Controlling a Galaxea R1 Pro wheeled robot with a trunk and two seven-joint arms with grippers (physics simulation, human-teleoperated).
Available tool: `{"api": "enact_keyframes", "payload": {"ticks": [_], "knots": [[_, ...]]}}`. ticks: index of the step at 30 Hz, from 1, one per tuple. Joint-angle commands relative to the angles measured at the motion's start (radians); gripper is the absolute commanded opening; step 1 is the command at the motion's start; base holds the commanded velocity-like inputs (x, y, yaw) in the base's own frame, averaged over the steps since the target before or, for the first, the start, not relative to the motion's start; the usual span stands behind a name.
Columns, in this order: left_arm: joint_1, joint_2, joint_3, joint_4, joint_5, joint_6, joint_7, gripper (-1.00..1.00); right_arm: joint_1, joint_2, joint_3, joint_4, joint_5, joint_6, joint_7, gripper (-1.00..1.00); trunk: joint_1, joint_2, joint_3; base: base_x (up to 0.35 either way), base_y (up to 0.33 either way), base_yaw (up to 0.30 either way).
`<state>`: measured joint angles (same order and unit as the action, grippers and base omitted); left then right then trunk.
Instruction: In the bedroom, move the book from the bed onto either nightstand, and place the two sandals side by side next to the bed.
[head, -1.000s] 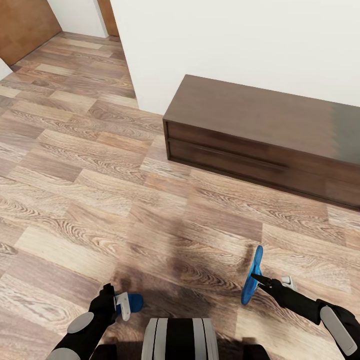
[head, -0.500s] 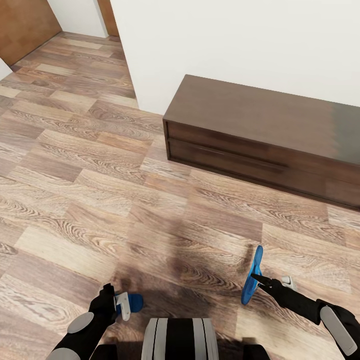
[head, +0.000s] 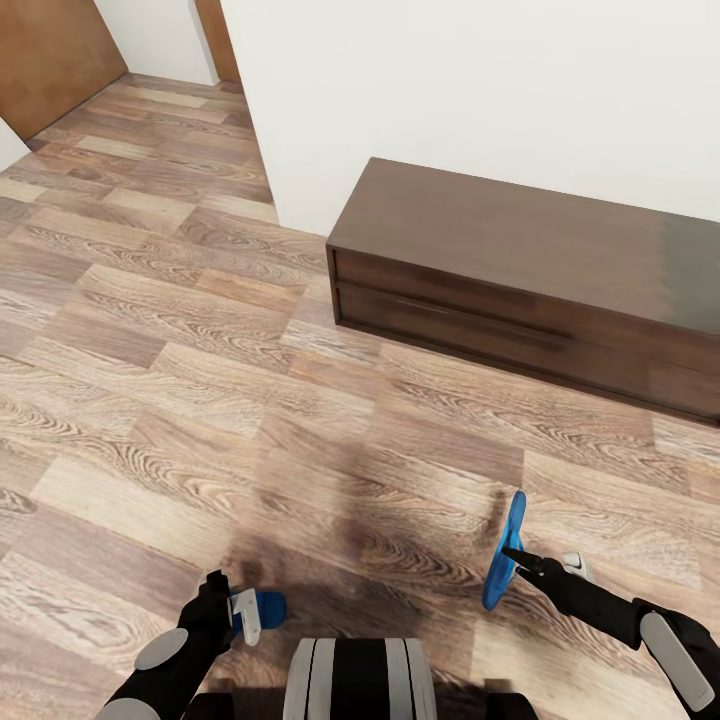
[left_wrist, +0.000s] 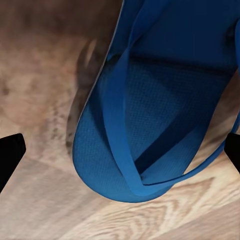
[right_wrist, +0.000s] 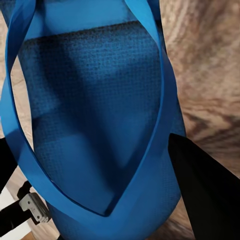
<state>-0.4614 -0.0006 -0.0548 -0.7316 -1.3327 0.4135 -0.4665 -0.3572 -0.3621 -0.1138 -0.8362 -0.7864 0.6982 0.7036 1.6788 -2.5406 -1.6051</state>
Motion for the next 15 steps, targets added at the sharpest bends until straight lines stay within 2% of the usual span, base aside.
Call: {"api": "enact_keyframes", "payload": {"ticks": [1,15], "knots": [[0.0,0.0,-0.002,-0.002,-0.008,0.002,-0.007,1.0,0.0,0.0,-0.001,0.0,-0.002,0.006,0.001,-1.0,0.0,0.0,0.0,0.0,0.0,0.0],[0.0,0.001,-0.002,-0.002,-0.008,0.002,-0.007,1.0,0.0,0.0,-0.001,0.0,-0.002,0.006,0.001,-1.0,0.0,0.0,0.0,0.0,0.0,0.0]]}}
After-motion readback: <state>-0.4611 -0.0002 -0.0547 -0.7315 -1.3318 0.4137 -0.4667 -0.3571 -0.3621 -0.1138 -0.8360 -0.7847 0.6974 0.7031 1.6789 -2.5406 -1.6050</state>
